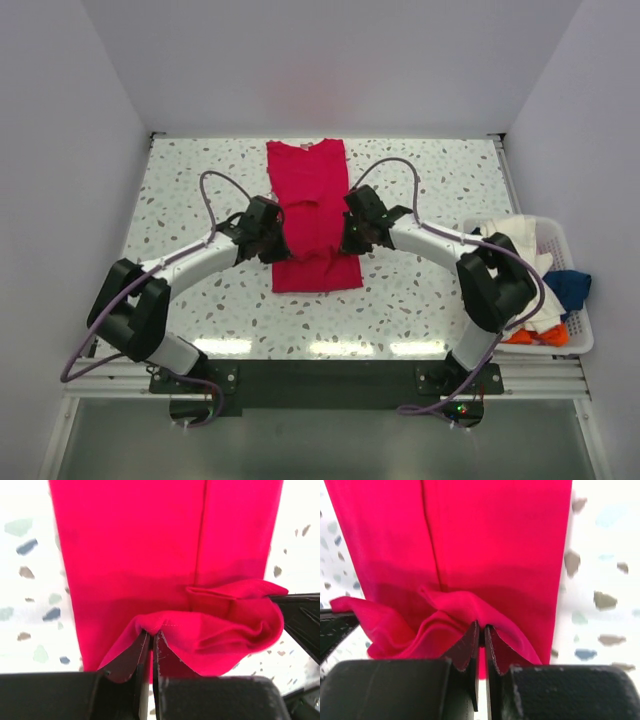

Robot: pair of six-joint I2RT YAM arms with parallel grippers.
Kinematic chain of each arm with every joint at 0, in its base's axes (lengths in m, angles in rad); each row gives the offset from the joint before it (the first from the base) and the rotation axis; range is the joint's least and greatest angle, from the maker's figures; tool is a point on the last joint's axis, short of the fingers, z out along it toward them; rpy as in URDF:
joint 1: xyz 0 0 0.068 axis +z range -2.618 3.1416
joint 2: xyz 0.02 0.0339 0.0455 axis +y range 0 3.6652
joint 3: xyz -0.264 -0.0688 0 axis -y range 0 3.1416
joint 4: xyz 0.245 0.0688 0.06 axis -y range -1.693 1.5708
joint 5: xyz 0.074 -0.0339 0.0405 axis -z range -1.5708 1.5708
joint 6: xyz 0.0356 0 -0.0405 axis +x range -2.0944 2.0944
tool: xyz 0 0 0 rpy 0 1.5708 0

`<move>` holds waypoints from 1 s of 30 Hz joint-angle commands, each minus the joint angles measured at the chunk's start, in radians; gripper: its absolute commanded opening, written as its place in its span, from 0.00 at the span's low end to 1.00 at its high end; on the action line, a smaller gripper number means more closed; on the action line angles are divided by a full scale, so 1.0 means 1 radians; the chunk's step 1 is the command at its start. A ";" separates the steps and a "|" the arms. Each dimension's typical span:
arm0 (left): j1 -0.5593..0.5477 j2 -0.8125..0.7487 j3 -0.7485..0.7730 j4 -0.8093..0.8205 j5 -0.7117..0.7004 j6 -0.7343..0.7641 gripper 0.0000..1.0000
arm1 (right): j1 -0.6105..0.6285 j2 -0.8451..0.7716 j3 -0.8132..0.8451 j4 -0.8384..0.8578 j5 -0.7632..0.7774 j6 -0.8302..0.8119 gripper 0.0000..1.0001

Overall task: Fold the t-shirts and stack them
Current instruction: Fold the tshirt

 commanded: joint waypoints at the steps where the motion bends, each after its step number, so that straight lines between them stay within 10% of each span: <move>1: 0.031 0.061 0.057 0.074 -0.023 0.029 0.00 | -0.017 0.054 0.095 0.052 0.022 -0.035 0.00; 30: 0.189 0.322 0.301 0.117 -0.032 0.065 0.00 | -0.182 0.355 0.408 0.084 -0.059 -0.044 0.00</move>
